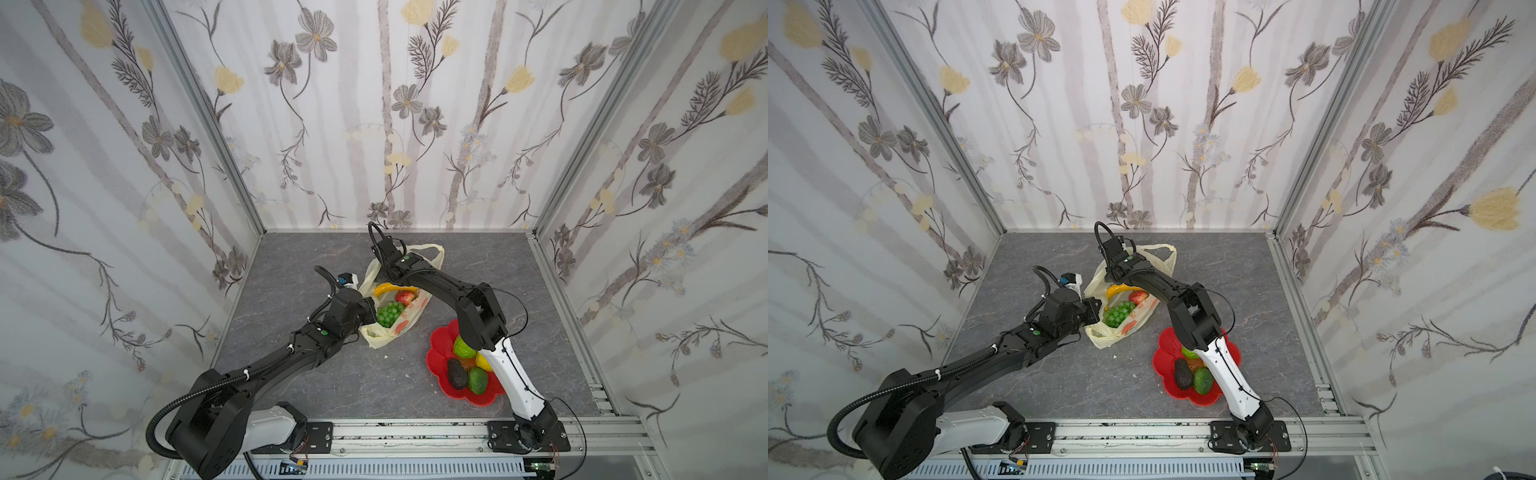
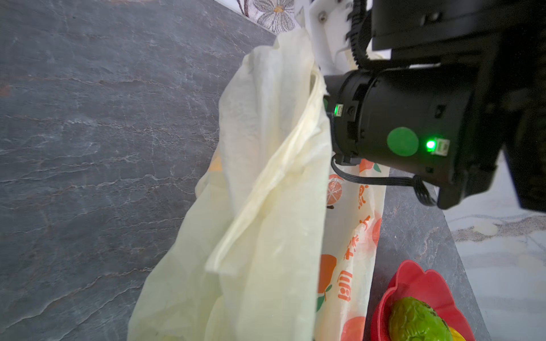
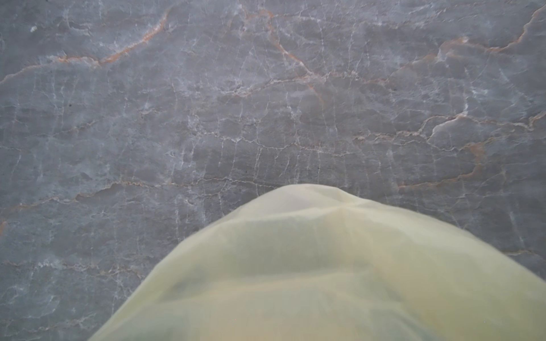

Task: Take fruits out of the plastic bag
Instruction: Pick up the fruit from the plastic bag.

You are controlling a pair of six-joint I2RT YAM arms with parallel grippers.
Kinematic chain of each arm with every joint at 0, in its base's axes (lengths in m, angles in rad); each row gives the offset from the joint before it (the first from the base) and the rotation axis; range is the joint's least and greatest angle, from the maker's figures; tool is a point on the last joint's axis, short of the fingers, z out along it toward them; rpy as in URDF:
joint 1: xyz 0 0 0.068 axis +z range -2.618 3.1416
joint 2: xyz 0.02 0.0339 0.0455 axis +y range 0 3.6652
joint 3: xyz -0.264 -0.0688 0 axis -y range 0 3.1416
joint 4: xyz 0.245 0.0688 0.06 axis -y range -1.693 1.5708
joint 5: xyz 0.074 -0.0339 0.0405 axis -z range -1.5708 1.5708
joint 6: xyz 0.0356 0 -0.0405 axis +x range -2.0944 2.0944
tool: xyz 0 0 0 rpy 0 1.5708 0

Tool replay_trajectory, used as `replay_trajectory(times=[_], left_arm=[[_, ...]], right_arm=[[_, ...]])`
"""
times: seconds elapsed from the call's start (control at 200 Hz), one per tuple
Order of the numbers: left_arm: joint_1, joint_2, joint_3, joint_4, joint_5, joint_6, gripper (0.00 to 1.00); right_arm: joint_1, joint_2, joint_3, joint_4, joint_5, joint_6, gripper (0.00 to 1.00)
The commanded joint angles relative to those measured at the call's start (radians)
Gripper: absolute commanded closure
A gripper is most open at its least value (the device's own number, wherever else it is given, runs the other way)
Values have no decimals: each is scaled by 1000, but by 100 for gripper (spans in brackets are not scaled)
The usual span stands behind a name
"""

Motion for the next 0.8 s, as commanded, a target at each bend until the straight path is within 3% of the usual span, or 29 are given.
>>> replay_trajectory(times=[0.0,0.425,0.794], left_arm=[[3,-18,-21,1,-47,-29,100],[17,-66,-65,4,-85,-59,100],[31,-86,-86,2,-92,-63,100]], right_arm=[[4,13,9,-16,-23,13,23],[8,58,56,-31,-33,14,29],[7,57,58,-37,-33,24,46]])
